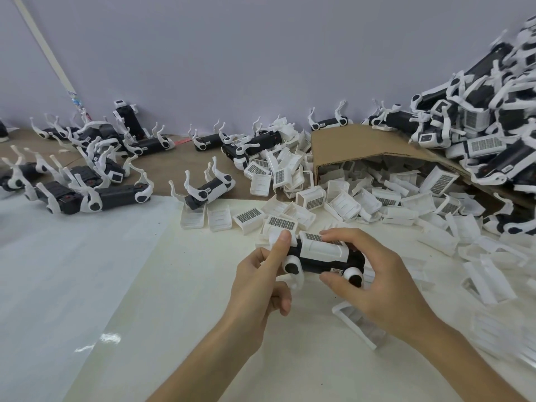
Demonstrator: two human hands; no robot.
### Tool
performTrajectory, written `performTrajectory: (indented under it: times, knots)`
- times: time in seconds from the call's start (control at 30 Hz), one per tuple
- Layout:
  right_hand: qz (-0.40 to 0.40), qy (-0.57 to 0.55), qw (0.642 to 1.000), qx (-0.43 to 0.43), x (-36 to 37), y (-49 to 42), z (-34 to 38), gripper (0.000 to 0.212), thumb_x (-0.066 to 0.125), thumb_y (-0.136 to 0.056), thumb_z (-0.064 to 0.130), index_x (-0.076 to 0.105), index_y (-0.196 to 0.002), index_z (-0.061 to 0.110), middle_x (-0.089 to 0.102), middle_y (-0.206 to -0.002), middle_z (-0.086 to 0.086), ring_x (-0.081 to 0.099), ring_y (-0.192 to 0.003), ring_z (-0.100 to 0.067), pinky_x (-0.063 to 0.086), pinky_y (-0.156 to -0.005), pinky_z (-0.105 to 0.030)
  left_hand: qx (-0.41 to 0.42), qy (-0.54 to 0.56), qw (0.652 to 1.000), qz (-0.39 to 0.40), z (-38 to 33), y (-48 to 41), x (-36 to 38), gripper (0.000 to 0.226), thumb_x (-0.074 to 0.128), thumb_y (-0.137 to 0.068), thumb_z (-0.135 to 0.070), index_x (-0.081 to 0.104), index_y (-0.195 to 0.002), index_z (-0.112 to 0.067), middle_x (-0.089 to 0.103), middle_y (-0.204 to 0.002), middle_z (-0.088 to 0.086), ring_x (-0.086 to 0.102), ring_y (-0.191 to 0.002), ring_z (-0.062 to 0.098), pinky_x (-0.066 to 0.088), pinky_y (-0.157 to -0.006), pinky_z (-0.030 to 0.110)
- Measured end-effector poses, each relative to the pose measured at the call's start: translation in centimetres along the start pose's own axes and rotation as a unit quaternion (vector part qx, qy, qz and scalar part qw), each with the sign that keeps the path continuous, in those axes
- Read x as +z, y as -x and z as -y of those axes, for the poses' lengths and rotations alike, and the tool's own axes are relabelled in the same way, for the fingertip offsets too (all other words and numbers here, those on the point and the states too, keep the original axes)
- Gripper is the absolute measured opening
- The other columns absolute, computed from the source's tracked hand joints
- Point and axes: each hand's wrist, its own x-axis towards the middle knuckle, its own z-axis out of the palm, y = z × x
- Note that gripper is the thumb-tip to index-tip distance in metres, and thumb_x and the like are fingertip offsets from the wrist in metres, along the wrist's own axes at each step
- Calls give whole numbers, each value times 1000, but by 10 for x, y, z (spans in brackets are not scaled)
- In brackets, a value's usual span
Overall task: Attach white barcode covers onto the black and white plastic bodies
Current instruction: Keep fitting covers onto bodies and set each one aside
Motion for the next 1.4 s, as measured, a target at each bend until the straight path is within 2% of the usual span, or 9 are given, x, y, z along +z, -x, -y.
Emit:
performTrajectory:
  times: [0.3,0.4,0.63,0.73,0.83,1.0,1.13,1.3,1.4]
  knots:
    - [-21,71,997,-32,3,-1,0,68,88,-67,0,59,-114,39,62,-119,22,62,-103,-6,48,-89,-22,-11,-9,1000,-10,2,0,-1,87,61,-74,-68,56,-123,4,56,-71,7,35,-38,17,33,-41,21]
    - [-23,86,996,-27,0,0,-4,69,90,-66,4,57,-115,41,61,-120,27,58,-101,-5,44,-89,-18,-10,-13,1000,-12,4,1,0,84,62,-76,-66,55,-122,4,57,-74,9,35,-37,18,33,-40,22]
    - [-36,136,984,-113,0,-1,-1,48,84,-68,9,65,-108,29,63,-122,16,49,-114,9,40,-95,-23,20,5,1000,-10,5,2,6,67,90,-64,-49,61,-113,-13,65,-67,-5,55,-47,24,47,-46,29]
    - [-21,95,991,-95,-5,0,5,33,76,-78,40,68,-108,31,58,-132,22,46,-129,2,32,-106,-25,62,2,998,-18,3,0,2,62,83,-66,-37,58,-118,-14,75,-85,3,68,-61,27,53,-55,28]
    - [-52,50,995,-64,-7,-2,8,39,71,-82,46,64,-118,32,50,-142,17,41,-139,-7,29,-111,-17,108,0,994,-9,-1,-1,-1,64,80,-67,-28,54,-124,-17,77,-98,9,74,-76,29,56,-60,27]
    - [-133,-31,990,37,-9,-5,9,60,73,-69,57,51,-120,35,56,-119,18,54,-120,-7,43,-100,-23,173,-4,984,46,-3,-2,-5,63,83,-61,-29,66,-121,-25,73,-115,11,72,-101,33,59,-76,30]
    - [-76,-91,990,80,-10,-7,7,59,75,-68,52,54,-120,37,63,-119,23,56,-119,-3,42,-103,-32,207,-42,974,77,-3,-3,-6,53,80,-63,-26,71,-115,-32,73,-114,11,70,-103,32,59,-87,37]
    - [-47,-103,991,71,-15,-7,8,59,79,-68,47,59,-121,33,66,-122,16,57,-122,-8,41,-103,-27,244,-98,960,95,-2,0,-3,51,74,-68,-23,70,-118,-32,73,-114,5,69,-103,29,58,-87,45]
    - [-35,-124,990,49,-17,-6,8,51,84,-66,38,63,-111,27,70,-108,12,62,-110,-10,44,-91,-15,263,-132,951,97,-1,3,-1,47,73,-73,-12,70,-116,-32,73,-109,4,69,-95,21,59,-77,33]
